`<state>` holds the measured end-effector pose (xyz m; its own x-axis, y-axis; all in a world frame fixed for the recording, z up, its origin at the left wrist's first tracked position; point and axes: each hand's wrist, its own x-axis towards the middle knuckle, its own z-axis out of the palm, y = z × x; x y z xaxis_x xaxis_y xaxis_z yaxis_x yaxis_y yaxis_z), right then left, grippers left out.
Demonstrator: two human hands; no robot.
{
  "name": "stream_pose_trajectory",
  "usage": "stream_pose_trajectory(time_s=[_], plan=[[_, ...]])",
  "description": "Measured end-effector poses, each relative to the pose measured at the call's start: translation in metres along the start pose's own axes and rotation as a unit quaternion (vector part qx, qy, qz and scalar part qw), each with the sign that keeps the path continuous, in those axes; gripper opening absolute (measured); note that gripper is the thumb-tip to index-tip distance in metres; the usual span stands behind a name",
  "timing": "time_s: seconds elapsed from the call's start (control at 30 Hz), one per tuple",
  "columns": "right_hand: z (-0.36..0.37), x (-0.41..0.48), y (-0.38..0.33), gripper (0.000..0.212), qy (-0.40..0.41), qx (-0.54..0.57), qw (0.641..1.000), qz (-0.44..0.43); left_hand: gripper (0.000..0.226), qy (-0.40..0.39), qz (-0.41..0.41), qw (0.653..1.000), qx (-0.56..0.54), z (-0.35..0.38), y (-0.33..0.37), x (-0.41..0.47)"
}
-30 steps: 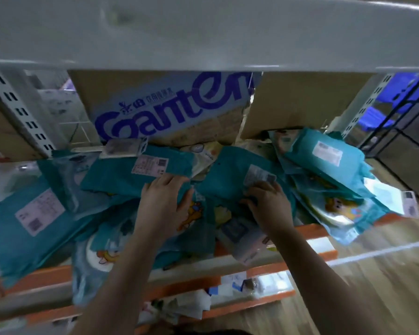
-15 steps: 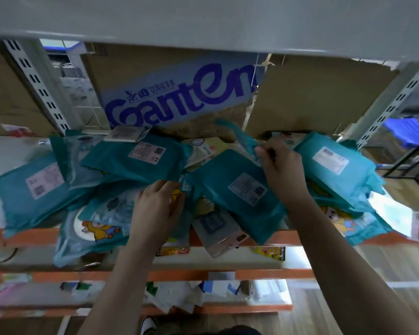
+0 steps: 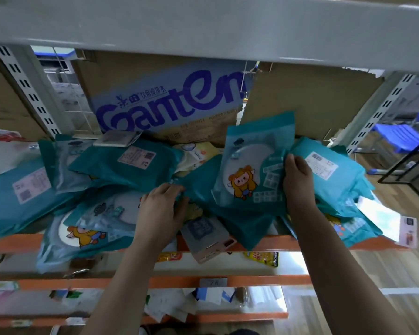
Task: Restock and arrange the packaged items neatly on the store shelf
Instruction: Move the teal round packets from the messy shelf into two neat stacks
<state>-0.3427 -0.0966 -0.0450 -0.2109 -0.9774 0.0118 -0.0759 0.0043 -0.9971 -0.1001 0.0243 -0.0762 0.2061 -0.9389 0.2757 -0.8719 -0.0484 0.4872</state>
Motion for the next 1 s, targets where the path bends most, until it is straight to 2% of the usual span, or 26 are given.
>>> stream_pose_trajectory(time_s=[0.07,0.13,0.33,0.4,0.57,0.7,0.87,0.93,1.0], plan=[[-0.005,-0.002,0.009,0.028,-0.015,0.049,0.996,0.074,0.027,-0.005,0.008,1.000,-0.002,0.004,0.000,0.000],[-0.009,-0.003,0.014,0.027,-0.029,0.099,0.989,0.101,0.027,-0.012,0.022,1.000,-0.005,0.009,0.002,0.000],[-0.033,-0.002,0.014,0.018,0.020,0.061,0.998,0.015,0.041,-0.087,0.060,0.991,0.082,0.025,0.009,0.010],[-0.043,-0.003,0.015,0.021,0.040,0.059,0.997,0.005,0.043,-0.100,0.067,0.990,0.072,0.028,0.010,0.016],[-0.059,-0.010,0.023,0.022,0.078,0.068,0.995,0.002,0.027,-0.094,0.077,0.993,0.005,0.035,0.015,0.024],[-0.063,-0.016,0.026,0.018,0.088,0.089,0.992,-0.002,0.012,-0.081,0.097,0.992,0.006,0.036,0.020,0.027],[-0.064,-0.018,0.027,0.016,0.082,0.095,0.992,-0.003,0.007,-0.008,0.044,0.996,-0.074,0.018,0.015,0.039],[-0.064,-0.019,0.028,0.015,0.079,0.097,0.992,-0.003,0.009,-0.014,0.047,0.996,-0.076,0.016,0.014,0.042],[-0.063,-0.020,0.029,0.015,0.078,0.101,0.992,-0.001,0.009,-0.054,0.055,0.995,-0.059,0.018,0.015,0.041]])
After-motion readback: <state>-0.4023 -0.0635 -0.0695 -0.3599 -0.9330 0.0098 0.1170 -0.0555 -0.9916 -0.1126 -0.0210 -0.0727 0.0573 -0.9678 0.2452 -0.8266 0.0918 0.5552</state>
